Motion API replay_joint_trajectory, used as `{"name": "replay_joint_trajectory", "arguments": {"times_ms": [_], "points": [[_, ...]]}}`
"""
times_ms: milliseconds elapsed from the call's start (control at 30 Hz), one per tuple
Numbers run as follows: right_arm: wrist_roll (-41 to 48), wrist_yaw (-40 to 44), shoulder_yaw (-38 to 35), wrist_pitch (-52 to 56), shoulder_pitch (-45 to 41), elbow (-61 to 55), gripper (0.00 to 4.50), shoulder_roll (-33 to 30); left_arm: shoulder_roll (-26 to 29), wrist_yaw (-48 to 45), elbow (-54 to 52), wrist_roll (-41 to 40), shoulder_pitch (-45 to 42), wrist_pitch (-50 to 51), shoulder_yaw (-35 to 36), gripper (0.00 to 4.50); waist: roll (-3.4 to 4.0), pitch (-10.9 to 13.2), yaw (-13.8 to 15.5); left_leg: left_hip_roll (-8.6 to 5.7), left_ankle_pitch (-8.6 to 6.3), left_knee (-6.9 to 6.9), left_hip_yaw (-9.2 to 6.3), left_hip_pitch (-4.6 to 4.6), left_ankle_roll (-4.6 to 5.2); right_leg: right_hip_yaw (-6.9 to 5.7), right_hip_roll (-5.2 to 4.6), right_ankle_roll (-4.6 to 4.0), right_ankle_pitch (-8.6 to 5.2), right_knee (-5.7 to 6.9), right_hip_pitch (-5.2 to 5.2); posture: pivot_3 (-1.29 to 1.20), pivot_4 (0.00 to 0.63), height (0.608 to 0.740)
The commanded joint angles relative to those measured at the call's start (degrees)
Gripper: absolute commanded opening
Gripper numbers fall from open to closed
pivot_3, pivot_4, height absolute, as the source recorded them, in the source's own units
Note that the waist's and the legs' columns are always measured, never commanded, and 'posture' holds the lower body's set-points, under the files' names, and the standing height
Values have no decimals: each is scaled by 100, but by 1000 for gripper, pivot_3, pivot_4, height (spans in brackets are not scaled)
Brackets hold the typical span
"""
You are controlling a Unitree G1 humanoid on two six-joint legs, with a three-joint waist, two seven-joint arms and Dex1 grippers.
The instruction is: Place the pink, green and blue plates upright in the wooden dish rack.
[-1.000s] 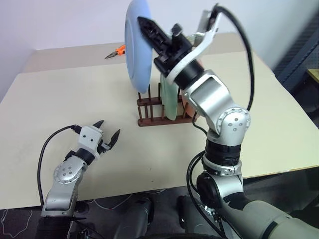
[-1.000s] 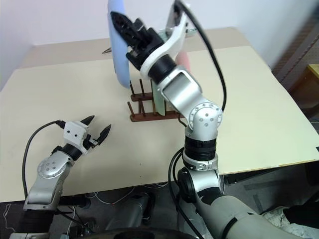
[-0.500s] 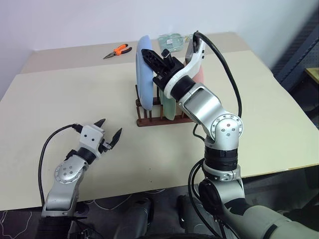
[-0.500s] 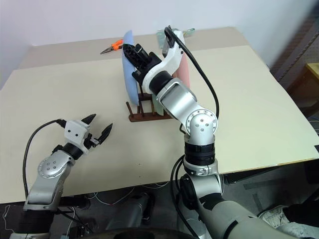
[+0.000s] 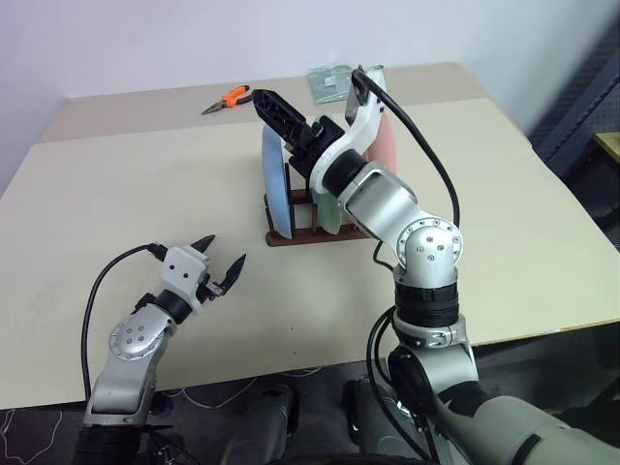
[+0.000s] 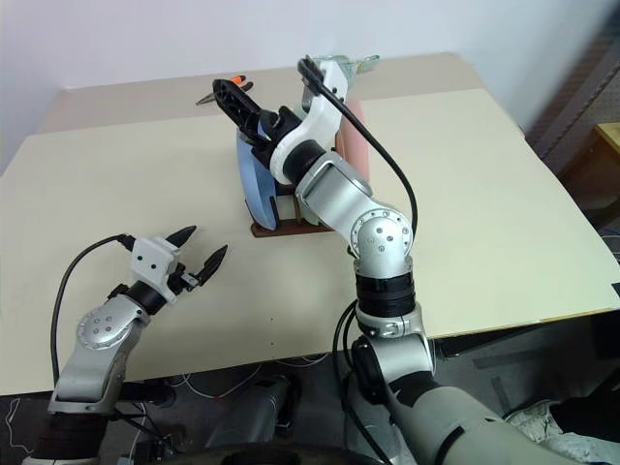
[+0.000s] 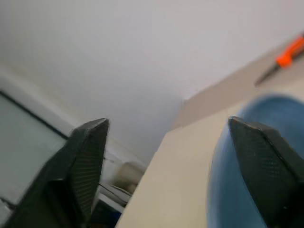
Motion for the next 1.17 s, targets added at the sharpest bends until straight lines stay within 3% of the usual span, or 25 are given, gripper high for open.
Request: {"name": "replay_joint_trajectory", "arguments": {"times_ms": [33, 133, 300, 467, 533, 667, 767, 1167], "points": [[-303, 725, 32, -48, -393, -351, 3925, -340, -17, 3, -211, -20, 12, 4, -25, 3589, 0, 0, 1, 0, 0, 0, 0, 0, 0, 0, 0, 0, 0, 0, 0, 0, 150, 740], [-353, 1174, -112, -56, -620, -490, 3925, -722, -35, 7, -203, -8, 12, 0, -47, 3589, 0, 0, 9, 0, 0, 3, 0, -3, 0, 0, -1, 0, 0, -1, 0, 0, 150, 740], [-804, 2172, -981, -312, -511, -794, 3925, -2495, -28, 90, -167, 45, 19, -8, 19, 3589, -6, 0, 91, -2, -2, 11, -4, -11, 3, -9, -4, 1, 0, -17, 9, 0, 150, 740], [-2432, 3216, -1305, -916, 917, -170, 3925, -4467, 11, 172, -34, 156, 70, -93, 61, 3589, -14, -5, 167, -5, -6, 10, 3, -12, 11, -7, -10, 6, 2, -30, 16, 0, 150, 740], [-2879, 3600, -1284, -1197, 1619, 143, 3925, -4811, -3, 214, 23, 212, 59, -132, 38, 3589, -14, -5, 175, -4, -7, 11, 8, -12, 11, -6, -13, 7, 1, -29, 17, 0, 150, 740], [-3915, 4416, -753, -2074, 2917, 670, 3925, -5079, -13, 259, 177, 245, -15, -173, 74, 3589, -9, -4, 139, 3, -6, 12, 21, -5, 11, -2, -15, 6, 1, -26, 19, 0, 150, 740], [-4323, 4797, -492, -2632, 3400, 917, 3925, -4943, 45, 239, 223, 248, -15, -194, 115, 3589, -7, -2, 127, 6, -6, 13, 26, -2, 11, -2, -14, 7, 2, -25, 19, 0, 150, 740], [-4719, 5109, -505, -3329, 3415, 1645, 3925, -4329, 88, 323, 34, 211, 320, -118, 224, 3589, -10, -1, 180, 6, -8, 17, 27, 15, 11, -4, -16, 7, 1, -31, 41, 0, 150, 740]]}}
